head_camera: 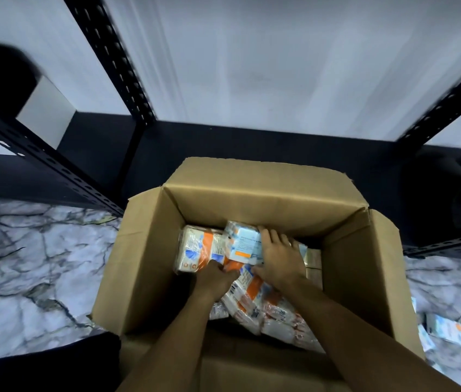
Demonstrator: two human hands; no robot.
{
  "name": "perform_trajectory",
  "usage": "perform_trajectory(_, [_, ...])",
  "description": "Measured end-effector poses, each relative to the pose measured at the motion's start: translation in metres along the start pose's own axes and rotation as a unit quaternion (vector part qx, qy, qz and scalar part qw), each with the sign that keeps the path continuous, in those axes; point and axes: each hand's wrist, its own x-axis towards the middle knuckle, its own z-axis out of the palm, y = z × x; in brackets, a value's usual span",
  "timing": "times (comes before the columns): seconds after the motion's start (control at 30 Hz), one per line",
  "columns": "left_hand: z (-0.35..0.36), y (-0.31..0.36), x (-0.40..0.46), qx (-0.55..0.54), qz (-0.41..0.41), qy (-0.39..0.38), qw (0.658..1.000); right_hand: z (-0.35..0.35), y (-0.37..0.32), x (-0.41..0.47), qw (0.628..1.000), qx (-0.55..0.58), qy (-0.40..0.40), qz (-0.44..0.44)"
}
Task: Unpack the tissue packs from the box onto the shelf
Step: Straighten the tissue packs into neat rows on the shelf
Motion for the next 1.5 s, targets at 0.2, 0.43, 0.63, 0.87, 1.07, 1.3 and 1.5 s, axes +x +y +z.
perform_trajectory(0.2, [-0.001,0.0,-0.001,0.006,0.003,-0.001,1.0,-0.001,-0.004,-0.004,1.0,-0.011,0.023,0.012])
perform_trajectory(0.43, [-0.012,0.015,-0.021,0.036,0.038,0.033,0.998,-0.032,0.006,-0.022,0.999,0.04,0.03,0.021])
perform_trajectory(0.63, [-0.034,0.043,-0.062,0.012,0.1,0.12,0.988,-0.078,0.009,-0.06,0.99,0.124,0.06,0.015])
perform_trajectory(0.87, [-0.061,0.064,-0.129,0.053,0.184,0.196,0.962,-0.144,0.009,-0.113,0.948,0.297,0.109,0.02])
perform_trajectory(1.07, [-0.091,0.096,-0.207,0.06,0.267,0.256,0.927,-0.206,0.011,-0.151,0.92,0.359,0.157,0.001])
perform_trajectory(1.3, [-0.13,0.129,-0.282,0.015,0.321,0.299,0.898,-0.279,0.0,-0.19,0.907,0.369,0.198,-0.045])
perform_trajectory(1.5, [-0.153,0.164,-0.34,-0.001,0.396,0.31,0.864,-0.354,-0.013,-0.225,0.907,0.35,0.223,-0.078])
